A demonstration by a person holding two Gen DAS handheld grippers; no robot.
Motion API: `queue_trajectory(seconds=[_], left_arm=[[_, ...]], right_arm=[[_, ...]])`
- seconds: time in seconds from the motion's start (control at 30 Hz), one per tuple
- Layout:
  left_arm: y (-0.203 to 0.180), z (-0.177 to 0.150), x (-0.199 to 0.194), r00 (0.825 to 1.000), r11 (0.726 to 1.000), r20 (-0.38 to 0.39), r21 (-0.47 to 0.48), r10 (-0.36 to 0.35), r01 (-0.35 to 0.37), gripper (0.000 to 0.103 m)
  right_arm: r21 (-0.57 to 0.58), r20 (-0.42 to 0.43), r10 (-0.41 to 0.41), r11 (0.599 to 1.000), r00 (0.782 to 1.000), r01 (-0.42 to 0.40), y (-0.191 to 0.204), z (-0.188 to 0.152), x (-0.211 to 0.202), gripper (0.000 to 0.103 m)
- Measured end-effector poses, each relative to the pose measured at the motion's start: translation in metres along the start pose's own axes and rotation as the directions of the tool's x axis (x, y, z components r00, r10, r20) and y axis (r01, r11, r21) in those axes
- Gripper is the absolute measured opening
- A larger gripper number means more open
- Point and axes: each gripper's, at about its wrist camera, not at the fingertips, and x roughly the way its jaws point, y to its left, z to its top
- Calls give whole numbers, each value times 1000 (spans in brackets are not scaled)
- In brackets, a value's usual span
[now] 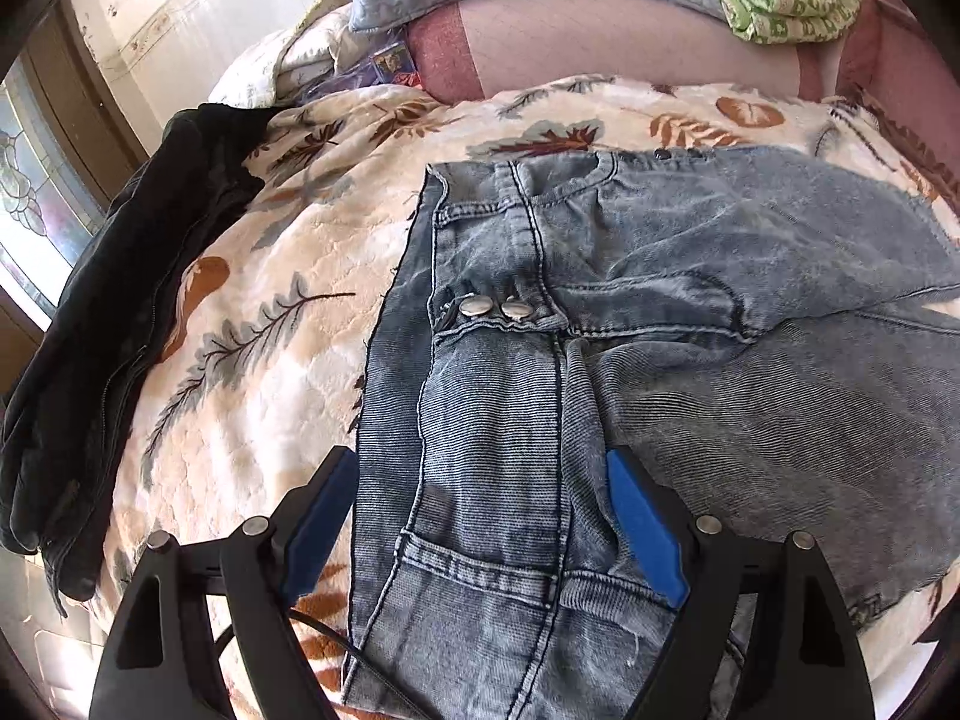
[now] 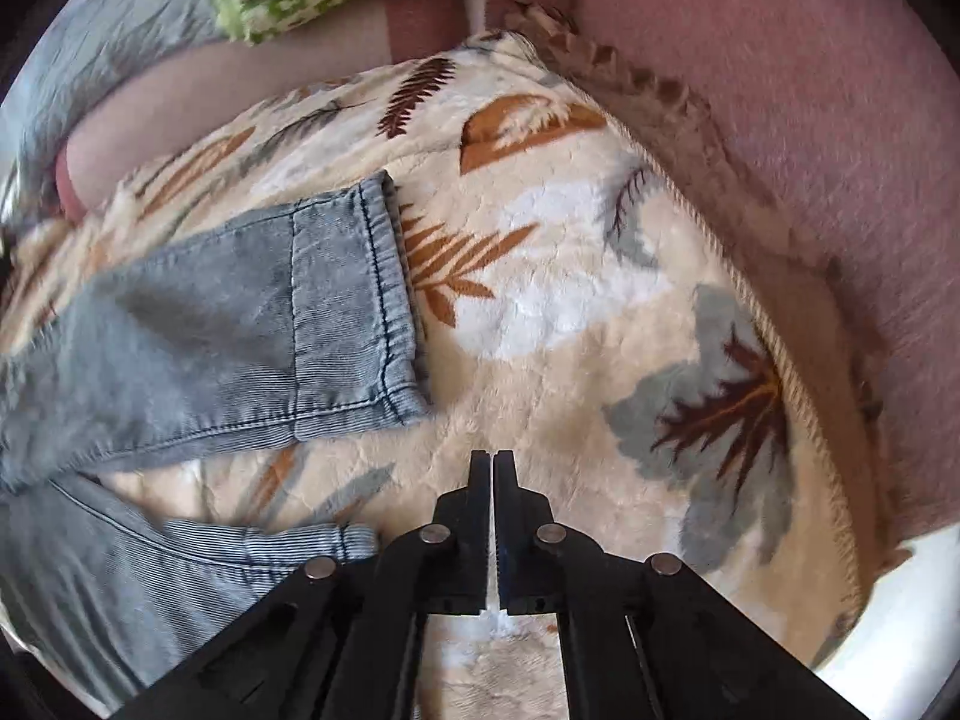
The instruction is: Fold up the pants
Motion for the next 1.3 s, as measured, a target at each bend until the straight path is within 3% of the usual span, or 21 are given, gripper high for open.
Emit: queue_trajectory(seconds=[0.03,0.07,0.2,0.33,0.4,0.43,0.47,0.5,0.53,0.57,0.6,0.73,0.8,0.9,0.97,1.03,1.1,1.13,1.17,1.23,1.3], left_arm=[[3,-1,-6,1000,1000,16,-10,-9,9,84],[7,-1,-11,999,1000,31,-19,-14,15,84],[31,-8,-29,997,995,79,-97,-14,22,84],[46,-18,-22,997,984,46,-168,-55,62,84],[47,-23,-16,998,982,23,-180,-56,59,84],[47,-25,-15,998,981,19,-183,-58,61,84],[46,-27,-15,998,981,17,-182,-64,66,84],[45,-29,-15,998,982,14,-178,-67,68,84],[45,-31,-16,998,983,11,-173,-65,66,84],[44,-33,-16,998,984,10,-166,-63,64,84],[43,-34,-17,998,985,9,-160,-61,62,84],[41,-36,-17,998,984,2,-165,-66,66,84],[37,-35,-19,997,984,-1,-160,-76,75,84],[28,-33,-23,995,986,6,-135,-95,95,84],[22,-32,-24,994,987,2,-118,-108,108,84],[17,-31,-26,993,988,3,-101,-117,117,84],[12,-30,-24,993,991,-5,-73,-116,115,84],[7,-30,-20,993,992,-19,-53,-113,112,84],[3,-30,-14,994,994,-41,-29,-103,102,84],[-4,-34,2,991,996,-105,-3,-86,86,84],[-3,-39,10,987,994,-121,-30,-108,105,85]], right_arm=[[22,-17,62,998,998,-62,-2,-10,-2,71],[31,-18,111,993,994,-110,-4,-22,-8,91],[74,-43,246,967,968,-242,-18,-69,-38,91],[82,-138,289,957,947,-279,-18,-98,-40,90],[58,-190,264,964,946,-258,-11,-103,-27,88],[56,-218,258,966,941,-252,-8,-106,-20,84],[60,-236,260,966,936,-253,-3,-108,-12,73],[37,-249,236,971,939,-234,3,-110,-7,67],[-32,-242,168,983,956,-181,12,-113,-8,57],[-89,-237,112,987,965,-136,20,-115,-9,33],[-117,-232,86,986,969,-115,25,-115,-11,22],[-316,-130,-91,948,987,46,55,-116,-28,18],[-386,-37,-174,911,984,147,68,-112,-40,18],[-413,5,-248,882,969,228,66,-104,-34,18],[-383,-137,-216,912,967,149,47,-108,-6,18],[-364,-110,-173,923,979,123,37,-109,-10,22],[-303,-132,-101,951,986,57,30,-103,-25,40],[-259,-116,-40,966,992,9,25,-98,-36,62],[-227,-82,-8,974,997,-11,22,-91,-47,73],[-169,-5,34,985,999,-35,17,-71,-62,74],[-103,25,98,990,995,-95,14,-48,-60,75]])
